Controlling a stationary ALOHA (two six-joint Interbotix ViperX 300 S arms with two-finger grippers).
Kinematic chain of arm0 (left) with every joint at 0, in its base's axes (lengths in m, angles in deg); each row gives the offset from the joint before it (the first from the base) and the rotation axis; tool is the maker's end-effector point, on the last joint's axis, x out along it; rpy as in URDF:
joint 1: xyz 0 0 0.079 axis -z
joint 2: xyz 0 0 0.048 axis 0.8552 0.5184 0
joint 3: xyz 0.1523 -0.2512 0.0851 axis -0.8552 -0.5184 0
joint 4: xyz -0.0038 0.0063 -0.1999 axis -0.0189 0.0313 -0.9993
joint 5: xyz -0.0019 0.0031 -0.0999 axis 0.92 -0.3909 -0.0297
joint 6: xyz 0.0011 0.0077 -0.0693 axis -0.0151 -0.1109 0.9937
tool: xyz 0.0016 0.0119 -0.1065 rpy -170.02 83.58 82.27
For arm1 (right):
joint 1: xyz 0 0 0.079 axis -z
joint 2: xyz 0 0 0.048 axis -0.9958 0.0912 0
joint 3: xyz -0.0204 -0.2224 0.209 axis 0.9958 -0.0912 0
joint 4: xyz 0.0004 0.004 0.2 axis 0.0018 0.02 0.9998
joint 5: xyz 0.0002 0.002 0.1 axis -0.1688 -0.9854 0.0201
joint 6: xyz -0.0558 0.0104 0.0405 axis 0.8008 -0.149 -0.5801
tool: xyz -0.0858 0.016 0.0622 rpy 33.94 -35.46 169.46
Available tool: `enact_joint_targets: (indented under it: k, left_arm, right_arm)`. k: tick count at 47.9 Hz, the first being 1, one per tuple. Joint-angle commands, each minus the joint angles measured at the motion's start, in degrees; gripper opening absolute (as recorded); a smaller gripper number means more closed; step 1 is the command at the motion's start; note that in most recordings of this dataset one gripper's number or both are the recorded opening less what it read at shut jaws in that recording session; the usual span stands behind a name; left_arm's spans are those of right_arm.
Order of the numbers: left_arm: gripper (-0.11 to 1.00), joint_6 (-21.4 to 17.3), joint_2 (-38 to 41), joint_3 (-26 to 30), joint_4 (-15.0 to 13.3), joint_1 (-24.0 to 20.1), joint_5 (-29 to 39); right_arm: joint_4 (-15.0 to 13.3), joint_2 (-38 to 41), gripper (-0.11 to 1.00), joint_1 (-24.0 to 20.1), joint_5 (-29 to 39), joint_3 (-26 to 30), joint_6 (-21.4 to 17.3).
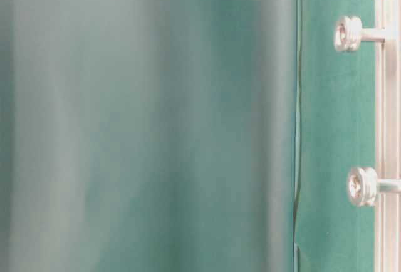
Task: Hook the rubber onto the shaft.
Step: 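Open the right gripper and move it toward the orange rubber band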
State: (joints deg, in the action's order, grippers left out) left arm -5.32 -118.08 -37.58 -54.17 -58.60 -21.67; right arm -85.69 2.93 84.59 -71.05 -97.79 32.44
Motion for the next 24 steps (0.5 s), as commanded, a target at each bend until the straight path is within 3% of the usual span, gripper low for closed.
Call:
enact_joint_targets:
  k: [1,24]
  left_arm:
    - [0.0,-0.35,0.0,1.93,2.2,-0.09,1.14]
    - [0.0,0.0,-1.67,2.55,2.11,-0.09,6.06]
  right_arm:
    - [0.0,0.35,0.03,-0.09,-0.18,1.05,0.53]
    - [-0.09,0.0,0.03,0.0,7.21,3.52,-0.26]
